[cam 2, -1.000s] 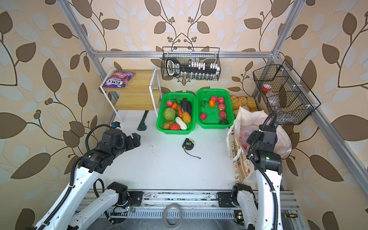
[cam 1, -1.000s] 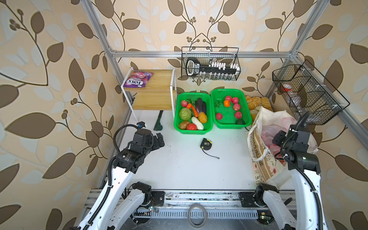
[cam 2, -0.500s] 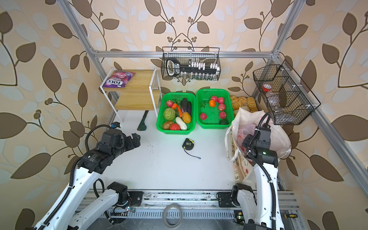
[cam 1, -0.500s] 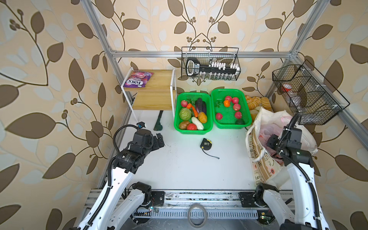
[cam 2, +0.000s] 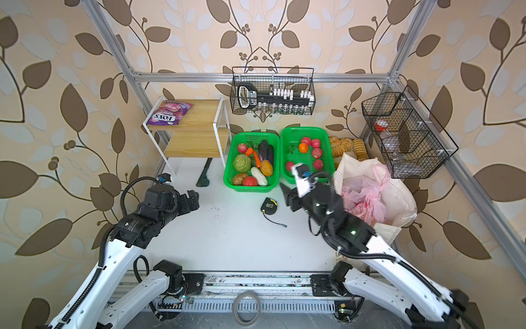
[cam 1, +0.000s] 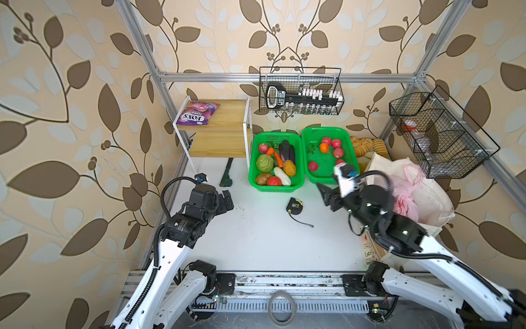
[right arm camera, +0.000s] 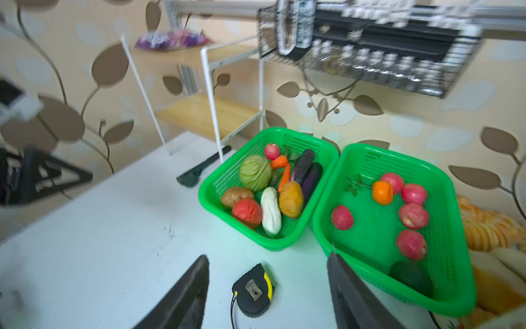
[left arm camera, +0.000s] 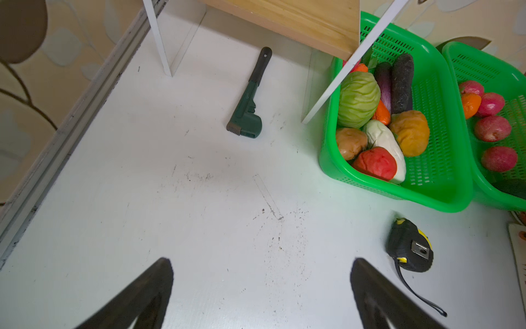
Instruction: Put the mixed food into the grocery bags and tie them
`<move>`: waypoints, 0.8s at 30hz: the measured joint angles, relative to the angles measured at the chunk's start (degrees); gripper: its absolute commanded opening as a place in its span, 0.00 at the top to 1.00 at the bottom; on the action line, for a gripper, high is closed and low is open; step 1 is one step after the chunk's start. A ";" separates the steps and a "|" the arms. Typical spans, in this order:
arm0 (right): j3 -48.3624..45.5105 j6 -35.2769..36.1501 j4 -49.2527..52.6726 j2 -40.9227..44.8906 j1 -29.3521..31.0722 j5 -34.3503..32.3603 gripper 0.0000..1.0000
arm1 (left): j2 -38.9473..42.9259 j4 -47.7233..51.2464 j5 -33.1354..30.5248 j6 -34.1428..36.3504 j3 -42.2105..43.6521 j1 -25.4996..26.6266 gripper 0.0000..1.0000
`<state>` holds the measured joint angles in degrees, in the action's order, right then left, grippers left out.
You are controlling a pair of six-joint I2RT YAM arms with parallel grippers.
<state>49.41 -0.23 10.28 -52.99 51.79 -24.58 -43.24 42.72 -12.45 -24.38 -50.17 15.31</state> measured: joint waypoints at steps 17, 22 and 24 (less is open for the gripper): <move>-28.04 -3.85 -24.11 -4.44 -27.23 -1.36 0.33 | 1.84 -1.64 -1.84 -0.42 2.54 0.00 0.01; -29.51 -2.14 -29.22 -2.38 -38.16 5.16 0.32 | 1.66 -3.50 -3.06 -1.16 4.76 0.00 0.01; -32.06 -0.15 -33.64 -1.55 -40.13 7.65 0.33 | 1.51 -4.20 -3.21 -1.40 5.16 0.00 0.01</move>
<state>17.34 -0.38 -23.35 -54.54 11.66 -16.93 -41.74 38.52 -15.66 -25.78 -45.01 15.31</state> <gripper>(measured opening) 0.675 0.988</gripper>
